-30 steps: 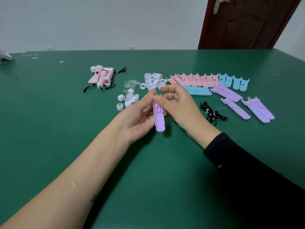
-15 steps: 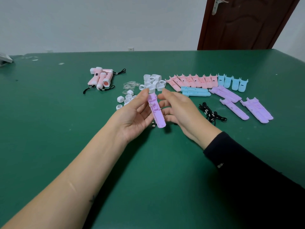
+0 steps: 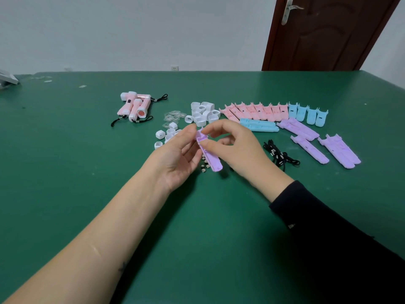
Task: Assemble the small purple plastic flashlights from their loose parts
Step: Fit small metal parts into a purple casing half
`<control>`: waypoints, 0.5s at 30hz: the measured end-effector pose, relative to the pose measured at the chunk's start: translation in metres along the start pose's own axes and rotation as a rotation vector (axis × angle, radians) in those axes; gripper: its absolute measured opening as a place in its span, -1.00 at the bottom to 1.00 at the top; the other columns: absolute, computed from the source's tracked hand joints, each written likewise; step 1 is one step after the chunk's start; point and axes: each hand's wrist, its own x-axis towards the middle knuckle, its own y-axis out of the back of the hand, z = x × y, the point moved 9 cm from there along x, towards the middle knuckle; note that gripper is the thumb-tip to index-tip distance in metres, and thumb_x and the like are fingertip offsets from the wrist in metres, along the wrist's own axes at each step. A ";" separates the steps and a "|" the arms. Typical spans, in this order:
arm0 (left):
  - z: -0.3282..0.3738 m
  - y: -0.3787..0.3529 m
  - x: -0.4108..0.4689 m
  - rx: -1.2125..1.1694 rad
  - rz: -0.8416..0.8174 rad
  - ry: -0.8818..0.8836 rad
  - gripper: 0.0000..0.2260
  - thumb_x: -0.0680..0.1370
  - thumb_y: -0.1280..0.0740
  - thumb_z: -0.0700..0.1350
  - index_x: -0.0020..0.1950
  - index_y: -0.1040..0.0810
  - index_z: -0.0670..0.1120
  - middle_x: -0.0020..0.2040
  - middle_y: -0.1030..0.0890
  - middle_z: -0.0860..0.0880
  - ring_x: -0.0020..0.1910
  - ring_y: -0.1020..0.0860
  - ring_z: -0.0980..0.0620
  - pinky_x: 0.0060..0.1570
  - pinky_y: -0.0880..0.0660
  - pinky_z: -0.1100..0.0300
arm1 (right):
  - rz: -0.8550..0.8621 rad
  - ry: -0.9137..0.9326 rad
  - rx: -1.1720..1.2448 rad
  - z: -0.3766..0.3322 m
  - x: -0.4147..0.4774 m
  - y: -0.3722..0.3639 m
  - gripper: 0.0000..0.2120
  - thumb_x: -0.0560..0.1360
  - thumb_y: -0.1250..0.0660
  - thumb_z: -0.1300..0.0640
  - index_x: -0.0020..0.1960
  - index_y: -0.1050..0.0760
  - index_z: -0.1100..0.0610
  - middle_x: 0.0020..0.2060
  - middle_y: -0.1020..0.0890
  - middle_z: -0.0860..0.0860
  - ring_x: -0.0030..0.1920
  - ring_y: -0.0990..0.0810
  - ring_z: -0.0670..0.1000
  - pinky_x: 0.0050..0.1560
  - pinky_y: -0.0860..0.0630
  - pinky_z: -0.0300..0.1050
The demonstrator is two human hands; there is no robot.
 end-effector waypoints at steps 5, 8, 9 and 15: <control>0.000 0.000 0.000 0.023 -0.005 -0.042 -0.94 0.54 -0.38 -0.20 -0.02 -0.57 -0.07 -0.20 -0.70 0.00 -0.27 -0.67 0.12 -0.28 -0.59 0.30 | 0.040 0.053 -0.151 -0.006 -0.002 0.001 -0.94 0.45 -0.45 0.13 -0.15 -0.60 -0.01 -0.01 -0.57 -0.01 -0.24 -0.49 -0.05 -0.15 -0.44 -0.34; 0.002 -0.002 -0.001 0.017 -0.018 -0.074 -0.93 0.54 -0.37 -0.23 0.00 -0.56 -0.11 -0.20 -0.70 -0.02 -0.26 -0.68 0.10 -0.25 -0.62 0.26 | 0.077 0.037 -0.175 -0.004 -0.003 0.003 -0.95 0.46 -0.44 0.09 -0.17 -0.58 0.00 -0.03 -0.58 -0.04 -0.24 -0.50 -0.07 -0.16 -0.44 -0.32; 0.002 -0.003 -0.001 0.018 -0.029 -0.085 -0.93 0.54 -0.37 -0.24 0.00 -0.56 -0.11 -0.21 -0.70 -0.03 -0.26 -0.68 0.10 -0.23 -0.62 0.25 | 0.091 0.025 -0.170 -0.002 -0.003 0.004 -0.94 0.46 -0.43 0.08 -0.17 -0.57 -0.01 -0.05 -0.59 -0.05 -0.25 -0.51 -0.06 -0.19 -0.45 -0.31; 0.007 -0.013 -0.004 0.001 -0.106 -0.137 -0.93 0.54 -0.35 -0.27 0.01 -0.55 -0.17 -0.23 -0.69 -0.05 -0.22 -0.69 0.07 -0.17 -0.63 0.21 | 0.184 -0.039 -0.075 0.004 -0.003 0.010 -0.86 0.47 -0.43 0.02 -0.20 -0.54 0.05 -0.34 -0.61 -0.12 -0.39 -0.55 -0.17 -0.38 -0.40 -0.42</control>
